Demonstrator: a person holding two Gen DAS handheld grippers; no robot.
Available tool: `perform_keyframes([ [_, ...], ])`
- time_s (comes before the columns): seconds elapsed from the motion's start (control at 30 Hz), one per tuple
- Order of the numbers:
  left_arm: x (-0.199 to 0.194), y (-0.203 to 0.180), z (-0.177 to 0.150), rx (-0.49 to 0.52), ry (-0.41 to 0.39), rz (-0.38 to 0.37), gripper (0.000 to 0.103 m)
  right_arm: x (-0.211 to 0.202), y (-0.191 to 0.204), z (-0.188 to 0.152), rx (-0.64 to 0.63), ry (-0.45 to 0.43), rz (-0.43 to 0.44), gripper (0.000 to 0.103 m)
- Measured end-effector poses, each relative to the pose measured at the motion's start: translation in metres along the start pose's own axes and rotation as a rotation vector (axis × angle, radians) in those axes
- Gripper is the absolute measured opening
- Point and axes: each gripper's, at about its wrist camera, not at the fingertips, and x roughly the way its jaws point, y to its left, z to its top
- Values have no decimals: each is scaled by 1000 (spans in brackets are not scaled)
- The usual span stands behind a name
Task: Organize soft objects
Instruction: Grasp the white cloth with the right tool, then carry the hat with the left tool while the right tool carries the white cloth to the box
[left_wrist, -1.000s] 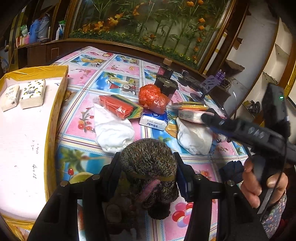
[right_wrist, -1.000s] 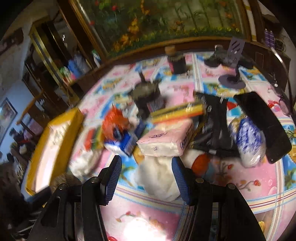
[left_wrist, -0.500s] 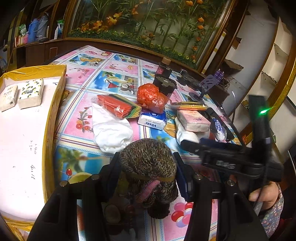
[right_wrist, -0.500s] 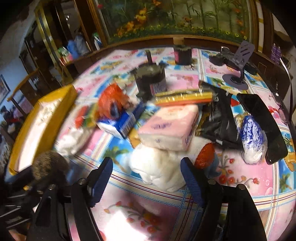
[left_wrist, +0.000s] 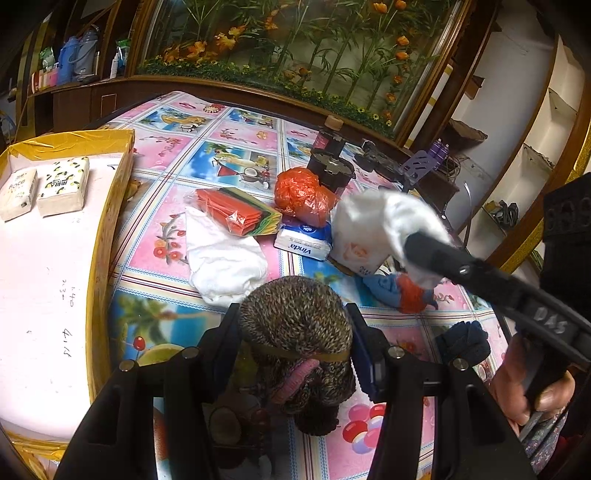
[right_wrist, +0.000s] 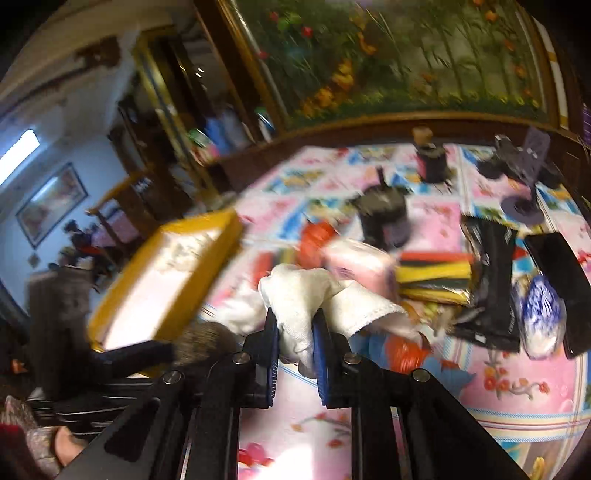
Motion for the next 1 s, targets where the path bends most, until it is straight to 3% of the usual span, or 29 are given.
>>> perform_keyframes([
  [0.2,-1,1,1,2,-11,6,53,3,-4,0,31,7,-41,18],
  [1.0,-11,0,0,-2,-69,9,53,-8,3,-2,18,-39,22,18],
])
